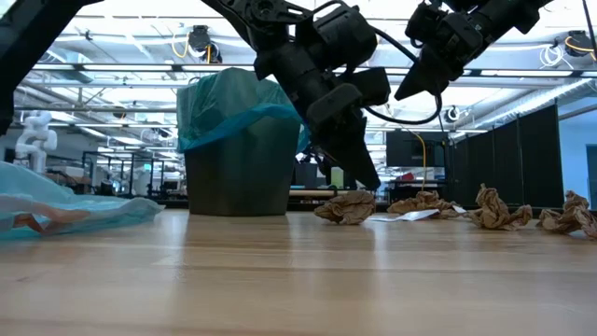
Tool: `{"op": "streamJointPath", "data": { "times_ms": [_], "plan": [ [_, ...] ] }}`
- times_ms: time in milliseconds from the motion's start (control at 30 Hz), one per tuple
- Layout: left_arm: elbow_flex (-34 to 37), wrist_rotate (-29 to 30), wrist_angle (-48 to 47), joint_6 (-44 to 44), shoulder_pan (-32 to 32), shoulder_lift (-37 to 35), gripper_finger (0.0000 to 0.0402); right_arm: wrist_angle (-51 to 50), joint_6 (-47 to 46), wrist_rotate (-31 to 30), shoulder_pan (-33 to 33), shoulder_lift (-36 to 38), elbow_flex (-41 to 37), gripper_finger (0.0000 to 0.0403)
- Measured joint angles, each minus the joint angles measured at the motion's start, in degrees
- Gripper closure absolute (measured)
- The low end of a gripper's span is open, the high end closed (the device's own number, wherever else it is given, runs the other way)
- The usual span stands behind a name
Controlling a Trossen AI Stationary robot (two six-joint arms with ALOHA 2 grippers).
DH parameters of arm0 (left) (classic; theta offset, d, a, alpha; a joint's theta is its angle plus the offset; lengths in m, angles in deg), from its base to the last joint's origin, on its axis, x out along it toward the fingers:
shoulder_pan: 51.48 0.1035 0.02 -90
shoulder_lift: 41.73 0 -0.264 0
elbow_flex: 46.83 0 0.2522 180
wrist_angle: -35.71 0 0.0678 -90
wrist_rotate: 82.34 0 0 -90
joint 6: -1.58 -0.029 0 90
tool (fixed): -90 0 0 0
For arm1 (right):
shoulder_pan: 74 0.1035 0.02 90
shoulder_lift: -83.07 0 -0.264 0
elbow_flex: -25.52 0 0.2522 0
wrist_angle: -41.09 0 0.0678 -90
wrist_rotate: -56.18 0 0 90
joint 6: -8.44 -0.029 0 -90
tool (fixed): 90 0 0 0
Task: Place trash/remove bag and relplace
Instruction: Put the brown napkin into the black trash bin
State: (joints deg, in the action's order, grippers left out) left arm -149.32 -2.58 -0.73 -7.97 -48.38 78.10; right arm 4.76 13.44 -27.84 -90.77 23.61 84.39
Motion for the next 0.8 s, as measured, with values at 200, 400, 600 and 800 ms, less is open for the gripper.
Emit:
{"op": "streamJointPath", "data": {
  "times_ms": [200,400,600,800],
  "plan": [
    [0.0,3.77,-0.78,0.1,-0.03,0.0,0.0301,0.0,0.07,0.01,0.0,0.02,0.0,0.0403],
    [-1.27,12.48,-3.54,-1.23,0.37,-0.16,0.0301,-0.04,0.15,0.02,0.0,0.0,0.0,0.0403],
    [-1.02,10.89,-5.99,3.2,2.35,-0.33,0.0301,-0.04,0.15,0.02,0.0,0.01,0.0,0.0403],
    [-0.85,8.76,-4.8,3.23,3.05,1.69,0.0301,-0.04,0.15,0.02,0.02,0.02,0.0,0.0403]
  ]
}}
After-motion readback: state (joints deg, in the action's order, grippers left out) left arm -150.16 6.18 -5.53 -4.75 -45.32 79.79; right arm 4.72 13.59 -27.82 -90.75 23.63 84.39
